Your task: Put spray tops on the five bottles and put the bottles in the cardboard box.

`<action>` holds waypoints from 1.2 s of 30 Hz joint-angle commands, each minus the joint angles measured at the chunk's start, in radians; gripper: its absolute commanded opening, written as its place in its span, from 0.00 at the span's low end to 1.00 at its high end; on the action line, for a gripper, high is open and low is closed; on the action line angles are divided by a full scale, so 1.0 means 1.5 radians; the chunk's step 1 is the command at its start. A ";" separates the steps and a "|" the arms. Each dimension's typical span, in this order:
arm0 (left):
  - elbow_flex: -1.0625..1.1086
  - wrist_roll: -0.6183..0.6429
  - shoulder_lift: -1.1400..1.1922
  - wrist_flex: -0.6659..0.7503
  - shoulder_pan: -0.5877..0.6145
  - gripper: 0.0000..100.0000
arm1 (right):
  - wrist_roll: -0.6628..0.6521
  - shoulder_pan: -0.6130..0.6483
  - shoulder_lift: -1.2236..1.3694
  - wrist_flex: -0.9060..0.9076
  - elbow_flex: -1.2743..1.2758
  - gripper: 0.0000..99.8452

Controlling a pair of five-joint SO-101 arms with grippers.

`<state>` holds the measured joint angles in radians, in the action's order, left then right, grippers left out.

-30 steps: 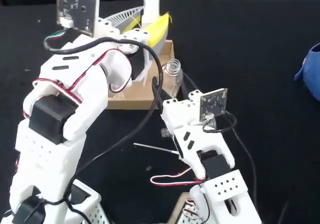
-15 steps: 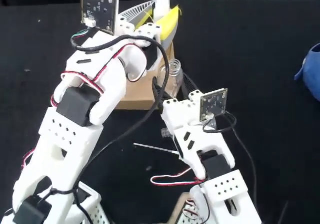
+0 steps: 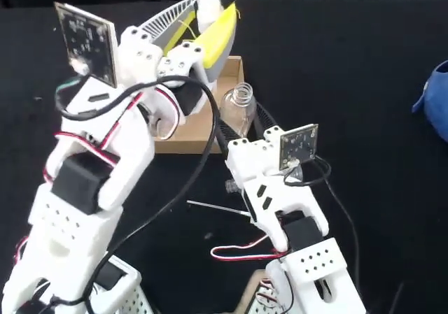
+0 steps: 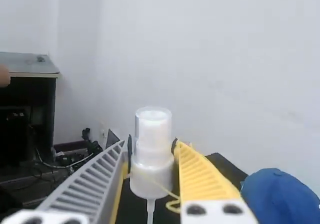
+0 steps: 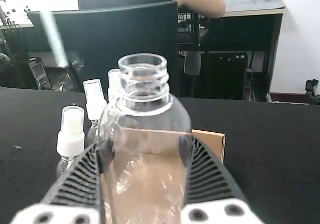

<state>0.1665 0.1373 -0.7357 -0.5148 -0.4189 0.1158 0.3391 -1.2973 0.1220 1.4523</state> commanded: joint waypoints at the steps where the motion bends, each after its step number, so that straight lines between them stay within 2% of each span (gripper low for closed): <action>1: 0.060 0.008 -0.038 0.129 -0.010 0.03 | -0.001 0.009 -0.018 0.005 -0.013 0.01; 6: 0.198 0.008 -0.085 0.329 -0.026 0.03 | -0.001 0.009 -0.018 0.005 -0.013 0.01; 8: 0.231 0.008 -0.110 0.359 -0.050 0.03 | -0.001 0.009 -0.018 0.005 -0.013 0.01; 12: 0.237 0.008 -0.140 0.322 -0.093 0.03 | -0.001 0.009 -0.018 0.005 -0.013 0.01; 20: 0.173 0.002 -0.129 0.200 -0.100 0.03 | -0.001 0.009 -0.018 0.005 -0.013 0.01; 28: 0.124 0.007 -0.025 0.199 -0.067 0.03 | -0.001 0.009 -0.018 0.003 -0.010 0.01; 36: 0.128 0.007 -0.103 0.194 -0.065 0.03 | -0.001 0.009 -0.018 0.002 -0.008 0.01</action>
<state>0.4166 0.1373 -0.8170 -0.2140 -0.5294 0.1158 0.3391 -1.2973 0.1220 1.4523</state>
